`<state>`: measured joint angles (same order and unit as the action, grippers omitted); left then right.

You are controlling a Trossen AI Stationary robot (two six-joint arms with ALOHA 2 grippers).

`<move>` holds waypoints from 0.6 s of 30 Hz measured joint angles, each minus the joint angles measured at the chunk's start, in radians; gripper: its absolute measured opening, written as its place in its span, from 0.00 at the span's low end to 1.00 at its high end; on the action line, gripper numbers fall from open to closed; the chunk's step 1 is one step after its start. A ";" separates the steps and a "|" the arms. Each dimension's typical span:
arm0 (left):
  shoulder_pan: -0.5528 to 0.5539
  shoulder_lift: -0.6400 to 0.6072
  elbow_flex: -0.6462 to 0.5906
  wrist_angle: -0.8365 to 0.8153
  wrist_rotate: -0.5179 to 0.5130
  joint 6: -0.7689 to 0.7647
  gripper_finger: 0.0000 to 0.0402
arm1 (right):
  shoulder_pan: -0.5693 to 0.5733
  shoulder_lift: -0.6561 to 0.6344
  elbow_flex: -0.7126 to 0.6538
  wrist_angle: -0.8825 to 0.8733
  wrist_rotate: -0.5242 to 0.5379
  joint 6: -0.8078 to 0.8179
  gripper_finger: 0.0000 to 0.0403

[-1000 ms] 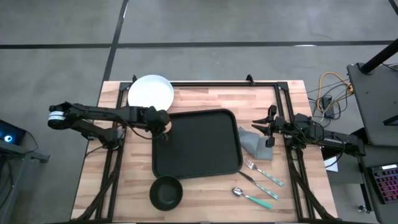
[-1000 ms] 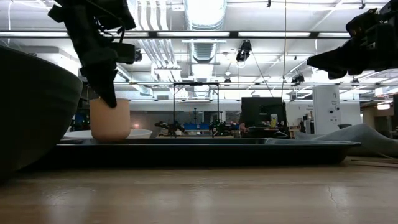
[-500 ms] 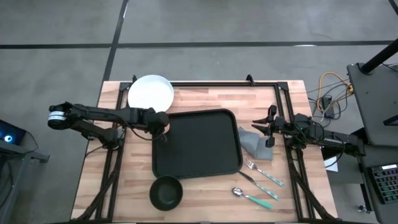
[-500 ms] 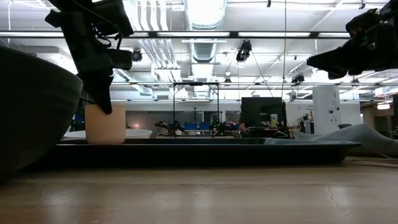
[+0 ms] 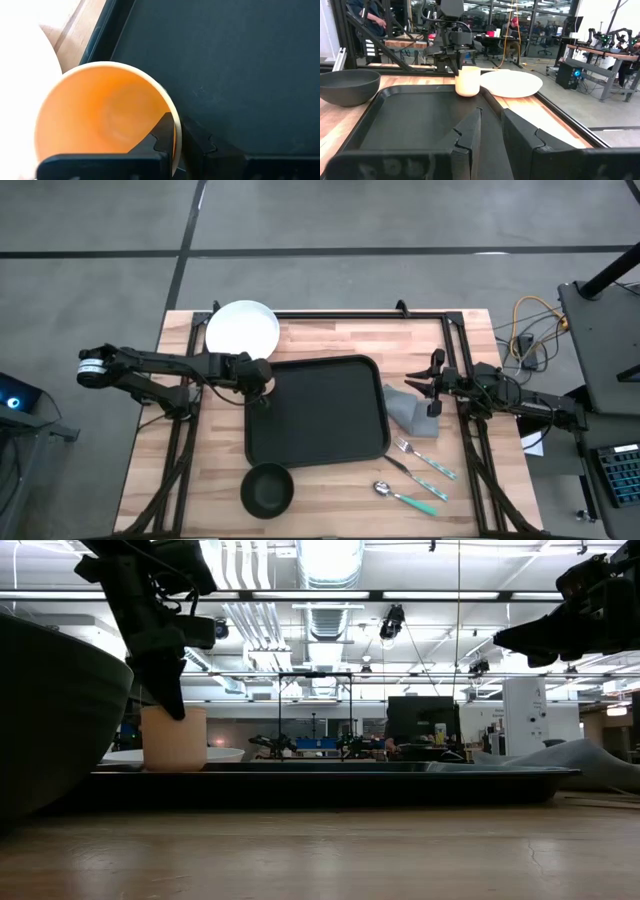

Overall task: Set up tray
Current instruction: Put the orange mug on the top of the black serving tray

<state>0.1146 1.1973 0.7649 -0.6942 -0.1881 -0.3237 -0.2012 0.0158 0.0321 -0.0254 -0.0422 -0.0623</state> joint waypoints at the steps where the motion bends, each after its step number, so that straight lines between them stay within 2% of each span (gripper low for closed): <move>1: 0.000 0.000 0.001 0.000 0.000 0.000 0.02 | 0.000 0.000 0.000 0.000 0.000 0.000 0.17; 13: 0.012 0.000 0.001 -0.004 -0.001 0.018 0.02 | 0.000 0.000 0.000 0.000 0.000 0.000 0.17; 18: 0.012 0.000 0.001 -0.004 -0.001 0.019 0.10 | 0.000 0.000 0.000 0.000 0.000 0.000 0.17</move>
<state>0.1265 1.1973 0.7654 -0.6987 -0.1890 -0.3050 -0.2012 0.0158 0.0320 -0.0250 -0.0422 -0.0628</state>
